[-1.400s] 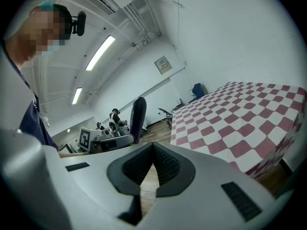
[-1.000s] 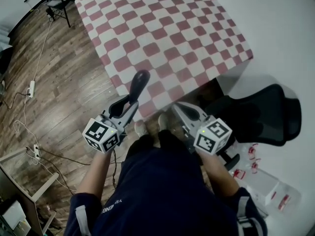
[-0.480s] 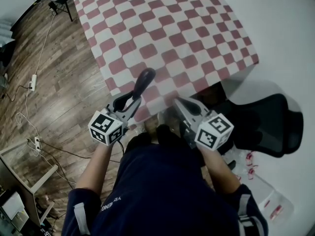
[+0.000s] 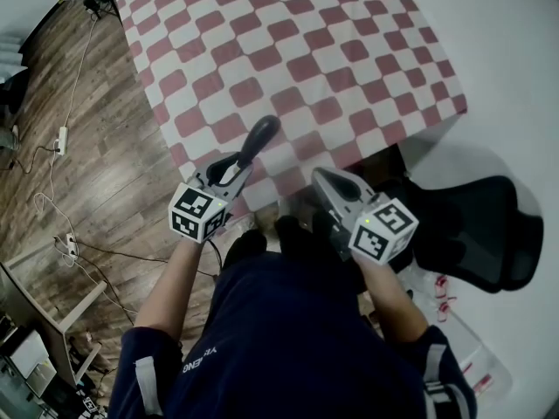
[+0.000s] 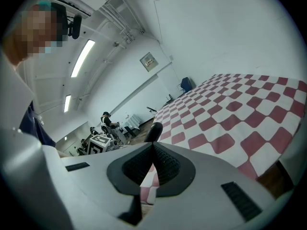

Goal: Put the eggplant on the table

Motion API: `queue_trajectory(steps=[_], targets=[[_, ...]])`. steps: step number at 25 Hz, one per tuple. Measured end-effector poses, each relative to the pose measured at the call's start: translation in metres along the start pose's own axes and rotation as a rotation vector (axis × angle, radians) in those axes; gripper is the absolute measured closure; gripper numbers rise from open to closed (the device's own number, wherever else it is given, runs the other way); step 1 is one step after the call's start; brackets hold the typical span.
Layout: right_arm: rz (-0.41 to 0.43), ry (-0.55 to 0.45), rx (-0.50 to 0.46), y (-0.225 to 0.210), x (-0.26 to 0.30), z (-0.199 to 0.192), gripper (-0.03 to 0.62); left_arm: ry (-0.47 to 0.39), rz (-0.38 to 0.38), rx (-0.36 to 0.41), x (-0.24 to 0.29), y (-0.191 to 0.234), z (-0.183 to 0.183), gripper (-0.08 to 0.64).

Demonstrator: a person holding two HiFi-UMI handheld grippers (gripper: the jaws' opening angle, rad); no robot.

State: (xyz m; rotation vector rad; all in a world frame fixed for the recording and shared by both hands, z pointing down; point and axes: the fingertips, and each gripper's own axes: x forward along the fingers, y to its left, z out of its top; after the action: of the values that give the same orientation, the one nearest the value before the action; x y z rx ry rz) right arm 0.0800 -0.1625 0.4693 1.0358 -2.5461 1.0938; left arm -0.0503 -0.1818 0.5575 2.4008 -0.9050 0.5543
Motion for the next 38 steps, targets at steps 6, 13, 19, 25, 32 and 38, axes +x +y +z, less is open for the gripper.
queue_trajectory(steps=[6,13,19,25,32,38], targets=[[-0.02,0.006,0.037,-0.037,-0.013,-0.002,0.578,0.131,0.025,0.053,0.045,0.014,-0.025,0.417],[-0.017,0.045,0.071,-0.065,0.003,0.01,0.578,0.285,0.033,0.094,0.079,0.046,-0.036,0.417],[-0.029,0.038,0.086,-0.076,-0.02,-0.015,0.578,0.422,0.073,0.214,0.09,0.037,-0.079,0.417],[-0.041,0.034,0.109,-0.086,-0.025,-0.015,0.578,0.502,0.092,0.258,0.097,0.042,-0.091,0.415],[-0.047,0.028,0.119,-0.087,-0.026,-0.017,0.578,0.529,0.097,0.283,0.099,0.04,-0.092,0.381],[-0.043,0.018,0.111,-0.074,-0.024,-0.016,0.578,0.512,0.09,0.285,0.091,0.034,-0.091,0.35]])
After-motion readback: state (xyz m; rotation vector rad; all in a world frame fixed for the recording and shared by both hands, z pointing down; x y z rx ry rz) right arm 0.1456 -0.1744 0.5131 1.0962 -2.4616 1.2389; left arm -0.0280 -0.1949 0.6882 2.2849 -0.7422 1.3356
